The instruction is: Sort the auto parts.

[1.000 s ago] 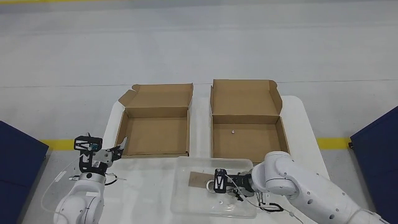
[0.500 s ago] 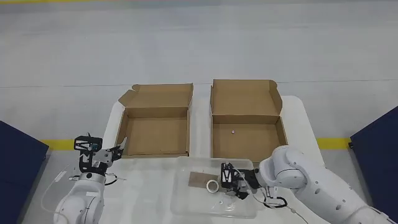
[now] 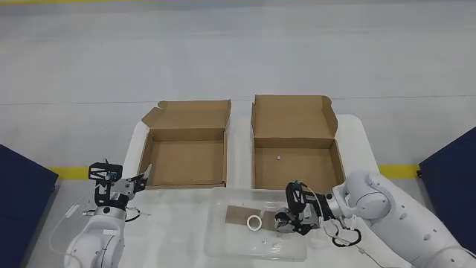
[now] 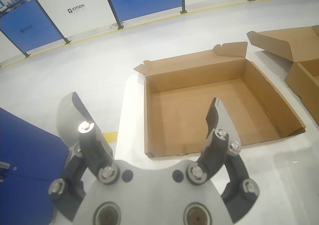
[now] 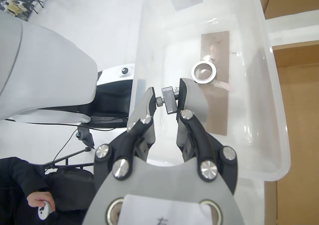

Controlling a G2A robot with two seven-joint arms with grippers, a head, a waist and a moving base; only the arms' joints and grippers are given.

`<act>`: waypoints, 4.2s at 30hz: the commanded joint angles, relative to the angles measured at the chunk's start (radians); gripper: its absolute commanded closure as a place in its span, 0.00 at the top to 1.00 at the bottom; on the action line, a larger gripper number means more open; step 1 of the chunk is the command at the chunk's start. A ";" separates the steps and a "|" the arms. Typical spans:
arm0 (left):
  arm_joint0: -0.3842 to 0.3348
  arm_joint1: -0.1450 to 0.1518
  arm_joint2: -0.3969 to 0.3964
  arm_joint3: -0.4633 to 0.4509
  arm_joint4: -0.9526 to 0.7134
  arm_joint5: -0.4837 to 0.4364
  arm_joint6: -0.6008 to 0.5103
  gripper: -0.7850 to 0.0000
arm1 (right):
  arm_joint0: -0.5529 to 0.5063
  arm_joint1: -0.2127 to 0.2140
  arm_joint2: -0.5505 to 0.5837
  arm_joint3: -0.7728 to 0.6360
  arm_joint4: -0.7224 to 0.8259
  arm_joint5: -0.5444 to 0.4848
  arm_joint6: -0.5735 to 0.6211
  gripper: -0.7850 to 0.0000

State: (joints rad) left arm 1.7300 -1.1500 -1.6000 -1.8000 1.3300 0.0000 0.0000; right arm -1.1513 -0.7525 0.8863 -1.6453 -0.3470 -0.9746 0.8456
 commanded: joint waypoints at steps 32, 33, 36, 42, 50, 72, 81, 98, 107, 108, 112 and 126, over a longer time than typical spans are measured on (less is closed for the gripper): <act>0.000 0.000 0.000 0.000 0.000 0.000 0.000 1.00 | 0.027 0.118 -0.026 -0.035 0.666 -0.038 -0.037 0.00; 0.000 0.000 0.000 0.000 0.000 0.000 0.000 1.00 | 0.027 0.118 -0.026 -0.035 0.666 -0.038 -0.037 0.00; 0.000 0.000 0.000 0.000 0.000 0.000 0.000 1.00 | 0.027 0.118 -0.026 -0.035 0.666 -0.038 -0.037 0.00; 0.000 0.000 0.000 0.000 0.000 0.000 0.000 1.00 | 0.012 0.119 -0.011 -0.046 0.679 -0.038 -0.066 0.00; 0.000 0.000 0.000 0.000 0.000 0.000 0.000 1.00 | -0.060 0.163 0.072 -0.095 0.881 -0.038 -0.038 0.00; 0.000 0.000 0.000 0.000 0.000 0.000 0.000 1.00 | -0.268 0.282 0.295 -0.244 1.167 -0.038 -0.037 0.00; 0.000 0.000 0.000 0.000 0.000 0.000 0.000 1.00 | -0.267 0.279 0.298 -0.253 1.166 -0.021 -0.055 0.00; 0.000 0.000 0.000 0.000 0.000 0.000 0.000 1.00 | -0.064 0.224 0.326 -0.355 1.406 0.241 0.008 0.00; 0.000 0.000 0.000 0.000 0.000 0.000 0.000 1.00 | 0.051 0.185 0.276 -0.342 1.481 0.333 0.043 0.00; 0.000 0.000 0.000 0.000 0.000 0.000 0.000 1.00 | 0.051 0.185 0.276 -0.342 1.481 0.333 0.043 0.00; 0.000 0.000 0.000 0.000 0.000 0.000 0.000 1.00 | 0.051 0.185 0.276 -0.342 1.481 0.333 0.043 0.00; 0.000 0.000 0.000 0.000 0.000 0.000 0.000 1.00 | 0.044 0.132 0.258 -0.335 1.820 0.457 0.138 0.00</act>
State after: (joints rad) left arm 1.7300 -1.1500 -1.6000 -1.8000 1.3300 0.0000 0.0000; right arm -1.1071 -0.6156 1.1473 -1.9877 1.4407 -0.5245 0.9735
